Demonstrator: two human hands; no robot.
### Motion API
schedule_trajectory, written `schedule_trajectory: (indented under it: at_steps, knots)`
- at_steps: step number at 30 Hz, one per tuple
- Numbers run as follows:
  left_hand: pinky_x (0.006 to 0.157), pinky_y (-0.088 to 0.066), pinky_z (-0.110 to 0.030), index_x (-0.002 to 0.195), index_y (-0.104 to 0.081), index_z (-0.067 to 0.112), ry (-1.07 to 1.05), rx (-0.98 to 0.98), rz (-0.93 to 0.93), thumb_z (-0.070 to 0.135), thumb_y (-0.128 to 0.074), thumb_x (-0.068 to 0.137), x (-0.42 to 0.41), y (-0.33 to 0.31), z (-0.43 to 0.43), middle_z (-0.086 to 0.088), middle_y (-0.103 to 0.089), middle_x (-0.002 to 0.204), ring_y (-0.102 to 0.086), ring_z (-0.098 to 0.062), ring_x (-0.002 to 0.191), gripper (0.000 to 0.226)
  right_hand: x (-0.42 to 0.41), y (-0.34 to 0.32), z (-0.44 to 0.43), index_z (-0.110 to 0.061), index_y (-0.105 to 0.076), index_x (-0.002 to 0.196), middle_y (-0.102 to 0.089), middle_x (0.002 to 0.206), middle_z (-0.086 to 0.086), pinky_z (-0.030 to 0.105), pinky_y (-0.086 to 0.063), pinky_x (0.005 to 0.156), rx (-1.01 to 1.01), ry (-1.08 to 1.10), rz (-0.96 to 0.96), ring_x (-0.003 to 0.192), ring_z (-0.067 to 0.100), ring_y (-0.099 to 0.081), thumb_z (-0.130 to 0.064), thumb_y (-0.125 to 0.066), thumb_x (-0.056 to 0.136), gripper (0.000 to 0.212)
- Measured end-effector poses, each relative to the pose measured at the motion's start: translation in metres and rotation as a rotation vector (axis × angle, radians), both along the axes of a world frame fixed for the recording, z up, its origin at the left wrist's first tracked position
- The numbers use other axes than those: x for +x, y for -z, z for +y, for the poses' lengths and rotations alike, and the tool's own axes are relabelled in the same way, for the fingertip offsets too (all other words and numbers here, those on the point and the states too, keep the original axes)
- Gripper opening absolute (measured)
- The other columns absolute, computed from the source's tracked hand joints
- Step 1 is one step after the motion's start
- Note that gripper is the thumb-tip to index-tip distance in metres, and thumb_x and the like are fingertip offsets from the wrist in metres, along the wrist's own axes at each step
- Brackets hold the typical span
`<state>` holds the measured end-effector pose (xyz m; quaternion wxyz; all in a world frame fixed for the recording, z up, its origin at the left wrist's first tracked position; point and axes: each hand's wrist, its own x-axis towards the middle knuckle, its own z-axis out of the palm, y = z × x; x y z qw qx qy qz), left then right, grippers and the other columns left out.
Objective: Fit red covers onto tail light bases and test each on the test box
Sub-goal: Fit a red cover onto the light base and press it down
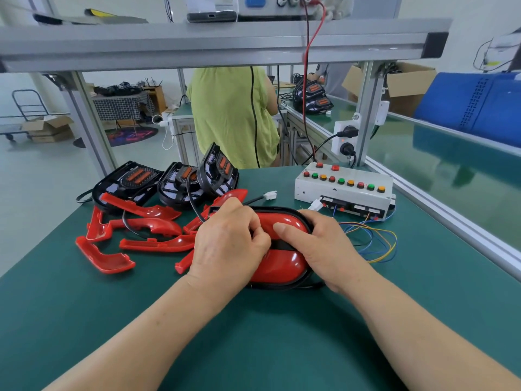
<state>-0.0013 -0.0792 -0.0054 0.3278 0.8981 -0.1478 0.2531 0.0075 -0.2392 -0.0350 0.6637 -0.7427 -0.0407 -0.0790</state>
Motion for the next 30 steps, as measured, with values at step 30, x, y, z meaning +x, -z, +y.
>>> schedule_trajectory:
  at_steps: [30]
  knots:
    - [0.059, -0.045, -0.042, 0.077, -0.056, 0.007, 0.009, 0.192, -0.123, 0.013, -0.062, 0.087, 0.0081, 0.0037, 0.0037, -0.007, -0.049, 0.085, -0.053, -0.029, 0.065, 0.013, -0.0017, -0.0007, 0.0033, -0.033, -0.071, 0.089, -0.074, 0.085, -0.015, 0.026, -0.058, 0.071, -0.074, 0.036, -0.052, 0.077, 0.006, -0.071, -0.042, -0.075, 0.077, 0.016]
